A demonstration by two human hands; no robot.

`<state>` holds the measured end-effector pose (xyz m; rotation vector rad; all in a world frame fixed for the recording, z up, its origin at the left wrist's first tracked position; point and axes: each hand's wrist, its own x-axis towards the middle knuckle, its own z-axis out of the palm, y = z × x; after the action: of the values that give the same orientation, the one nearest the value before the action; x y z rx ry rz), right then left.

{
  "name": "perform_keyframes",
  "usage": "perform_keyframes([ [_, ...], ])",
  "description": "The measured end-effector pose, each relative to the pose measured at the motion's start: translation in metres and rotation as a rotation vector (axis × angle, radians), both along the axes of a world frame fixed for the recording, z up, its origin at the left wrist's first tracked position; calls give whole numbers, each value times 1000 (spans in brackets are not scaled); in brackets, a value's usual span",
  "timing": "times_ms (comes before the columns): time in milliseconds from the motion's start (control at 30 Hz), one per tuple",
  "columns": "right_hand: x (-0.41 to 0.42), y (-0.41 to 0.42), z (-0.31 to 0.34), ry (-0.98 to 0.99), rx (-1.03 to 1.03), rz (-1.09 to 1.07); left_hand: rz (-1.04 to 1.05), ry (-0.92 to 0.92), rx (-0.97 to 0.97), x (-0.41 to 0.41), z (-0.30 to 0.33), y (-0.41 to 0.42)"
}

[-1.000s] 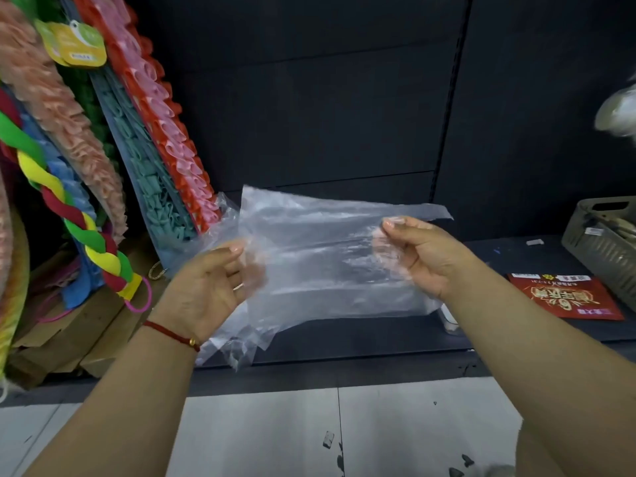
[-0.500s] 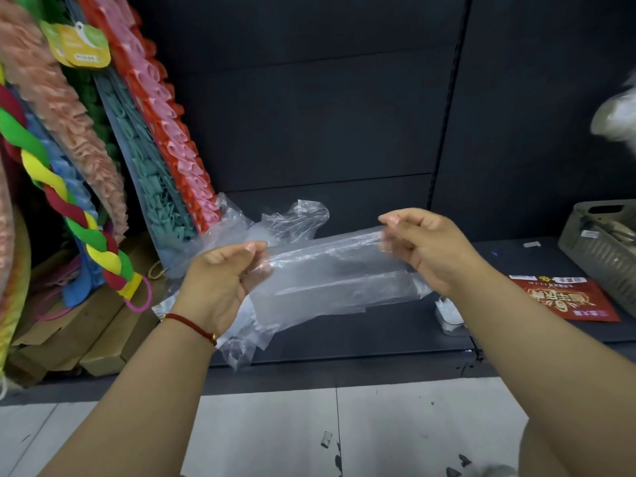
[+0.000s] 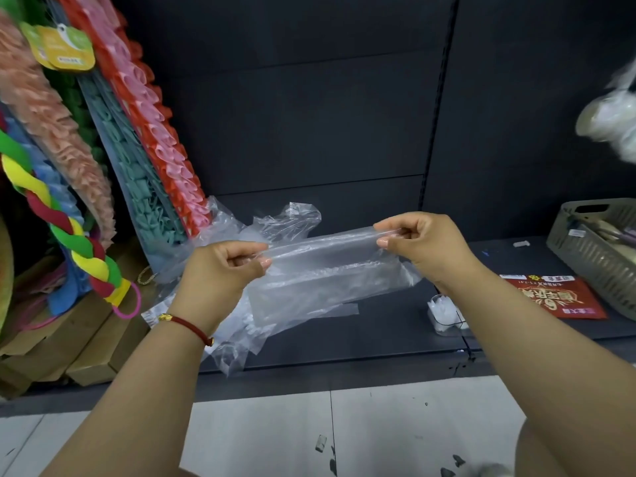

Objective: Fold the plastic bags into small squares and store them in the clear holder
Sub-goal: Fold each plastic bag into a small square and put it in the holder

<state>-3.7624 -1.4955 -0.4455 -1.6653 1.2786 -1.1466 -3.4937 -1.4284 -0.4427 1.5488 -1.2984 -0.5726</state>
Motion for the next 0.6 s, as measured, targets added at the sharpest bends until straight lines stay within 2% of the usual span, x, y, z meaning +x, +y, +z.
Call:
perform_keyframes([
  [100,-4,0,3,42,-28,-7,4,-155,-34,-4,3,-1],
  [167,-7,0,3,59,-38,-15,10,-176,-54,-5,3,-3],
  [233,-9,0,4,78,-48,-38,8,-138,-75,-7,3,-5],
  [367,-12,1,6,45,-20,-23,-100,189,-71,-18,5,-8],
  [400,-12,2,6,17,2,-3,-99,206,-85,-21,4,-9],
  [533,-9,7,4,69,-69,-46,2,165,-186,-39,-2,-12],
  [600,-6,10,3,123,-151,-90,77,39,-243,-48,-3,-11],
])
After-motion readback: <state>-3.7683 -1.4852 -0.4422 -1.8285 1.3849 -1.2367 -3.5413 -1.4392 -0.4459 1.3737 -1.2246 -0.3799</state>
